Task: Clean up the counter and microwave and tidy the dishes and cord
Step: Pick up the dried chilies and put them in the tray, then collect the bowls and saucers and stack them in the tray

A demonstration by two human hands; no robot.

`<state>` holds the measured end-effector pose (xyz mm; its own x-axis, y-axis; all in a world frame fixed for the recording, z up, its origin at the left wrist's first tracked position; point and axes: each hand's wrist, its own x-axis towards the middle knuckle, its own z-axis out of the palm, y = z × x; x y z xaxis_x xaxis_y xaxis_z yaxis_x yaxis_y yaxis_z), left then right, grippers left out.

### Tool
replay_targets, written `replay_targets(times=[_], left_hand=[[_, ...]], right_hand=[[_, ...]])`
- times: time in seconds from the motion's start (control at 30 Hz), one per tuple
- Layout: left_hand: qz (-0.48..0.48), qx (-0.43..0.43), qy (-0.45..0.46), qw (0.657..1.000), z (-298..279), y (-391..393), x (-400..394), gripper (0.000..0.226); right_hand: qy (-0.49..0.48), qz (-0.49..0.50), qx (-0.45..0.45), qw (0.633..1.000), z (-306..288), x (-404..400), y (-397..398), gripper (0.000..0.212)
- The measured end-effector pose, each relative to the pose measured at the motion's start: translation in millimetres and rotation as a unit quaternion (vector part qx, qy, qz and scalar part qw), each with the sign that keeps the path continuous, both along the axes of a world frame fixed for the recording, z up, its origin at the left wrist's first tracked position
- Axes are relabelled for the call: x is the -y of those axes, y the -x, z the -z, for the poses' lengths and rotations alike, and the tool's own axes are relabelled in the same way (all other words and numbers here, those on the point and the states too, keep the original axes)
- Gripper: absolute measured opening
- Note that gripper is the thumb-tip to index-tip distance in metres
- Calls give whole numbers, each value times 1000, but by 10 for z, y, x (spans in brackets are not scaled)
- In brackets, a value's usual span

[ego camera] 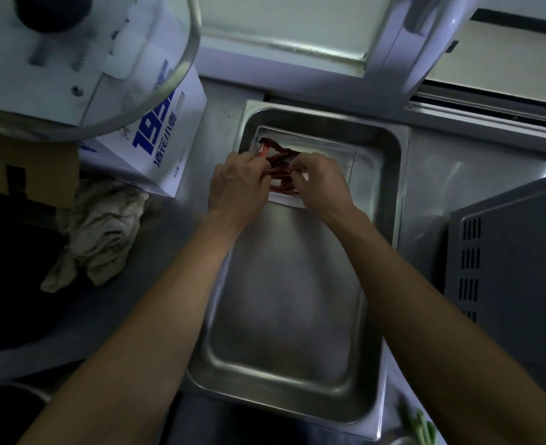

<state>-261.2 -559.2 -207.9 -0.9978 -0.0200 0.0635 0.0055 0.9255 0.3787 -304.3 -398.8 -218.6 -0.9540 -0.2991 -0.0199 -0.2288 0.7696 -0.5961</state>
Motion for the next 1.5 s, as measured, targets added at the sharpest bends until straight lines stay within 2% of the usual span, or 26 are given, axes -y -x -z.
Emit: replay_targets(times=[0.23,0.53,0.73,0.87,1.03,1.3,1.5], left_hand=[[-2,31,-11,999,-318,-407,-256,23],[18,79,30,996,-629,-1277,-677,41],[37,86,45,995,-682,-1896,-998,49],[32,80,79,993,-689,-2335,-1223,53],[23,94,75,993,-709,-2839,-1474,53],[22,78,88,993,-746,-3341,-1796,49],[124,71,57,988,-696,-3636,-2171,44]], right_hand=[[14,39,8,999,-407,-321,-539,22],[10,10,-6,1000,-780,-766,-1495,37],[-13,-10,8,1000,-747,-1113,-2153,44],[-29,-25,6,999,-697,-1392,-2563,45],[-32,-22,16,999,-668,-1757,-2981,44],[-31,34,14,999,-705,-2197,-3664,39],[-27,136,30,990,-754,-2557,-4279,43]])
